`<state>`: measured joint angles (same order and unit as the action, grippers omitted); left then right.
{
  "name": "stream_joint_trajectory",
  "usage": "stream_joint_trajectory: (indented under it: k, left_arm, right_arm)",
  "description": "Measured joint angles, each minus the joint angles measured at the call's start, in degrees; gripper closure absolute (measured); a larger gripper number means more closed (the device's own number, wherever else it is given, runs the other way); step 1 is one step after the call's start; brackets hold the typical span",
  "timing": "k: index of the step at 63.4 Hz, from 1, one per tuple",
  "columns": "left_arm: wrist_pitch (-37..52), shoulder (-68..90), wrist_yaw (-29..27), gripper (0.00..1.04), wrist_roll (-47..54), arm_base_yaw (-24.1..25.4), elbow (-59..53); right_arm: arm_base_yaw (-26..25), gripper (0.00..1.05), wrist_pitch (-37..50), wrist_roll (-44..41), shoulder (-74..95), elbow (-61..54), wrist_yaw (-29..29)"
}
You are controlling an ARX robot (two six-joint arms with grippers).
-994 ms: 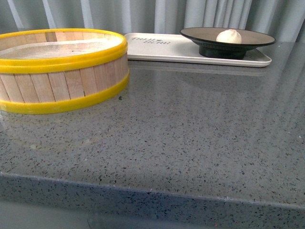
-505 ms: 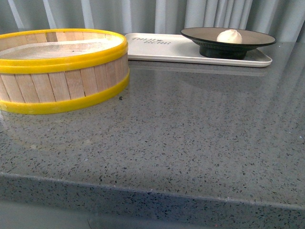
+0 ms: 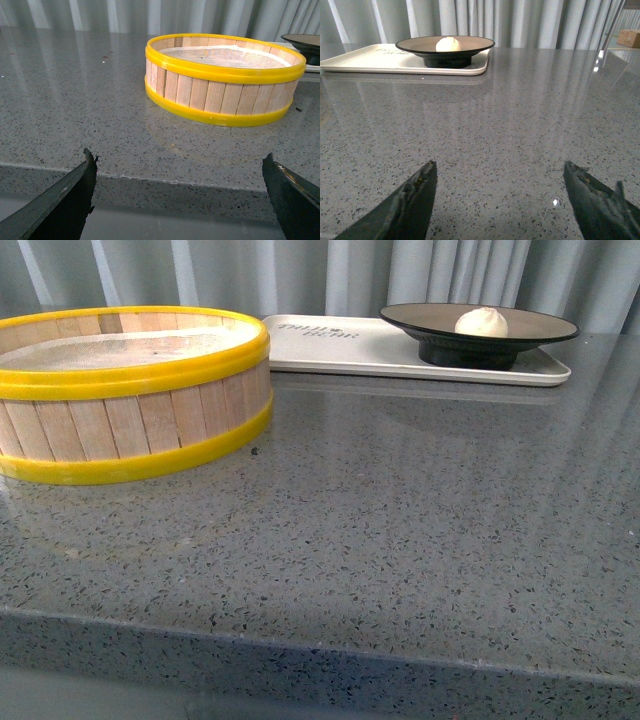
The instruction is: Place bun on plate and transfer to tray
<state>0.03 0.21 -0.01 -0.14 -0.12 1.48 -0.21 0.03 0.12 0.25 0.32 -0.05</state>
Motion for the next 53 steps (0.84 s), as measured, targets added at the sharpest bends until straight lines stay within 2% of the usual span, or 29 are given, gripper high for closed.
stream_joint_trajectory:
  k: [2,5,7,11,53]
  left_arm:
    - [0.0,0.0,0.0,0.07,0.0,0.0,0.0]
    - [0.0,0.0,0.0,0.07,0.0,0.0,0.0]
    - [0.0,0.0,0.0,0.07,0.0,0.0,0.0]
    - [0.0,0.0,0.0,0.07,0.0,0.0,0.0]
    - [0.0,0.0,0.0,0.07,0.0,0.0,0.0]
  right_arm:
    - [0.0,0.22,0.0,0.0,0.0,0.0,0.0]
    - [0.0,0.10,0.0,0.0,0.0,0.0,0.0]
    - [0.0,0.07,0.0,0.0,0.0,0.0,0.0]
    - [0.0,0.09,0.0,0.0,0.0,0.0,0.0]
    - [0.0,0.08,0.0,0.0,0.0,0.0,0.0]
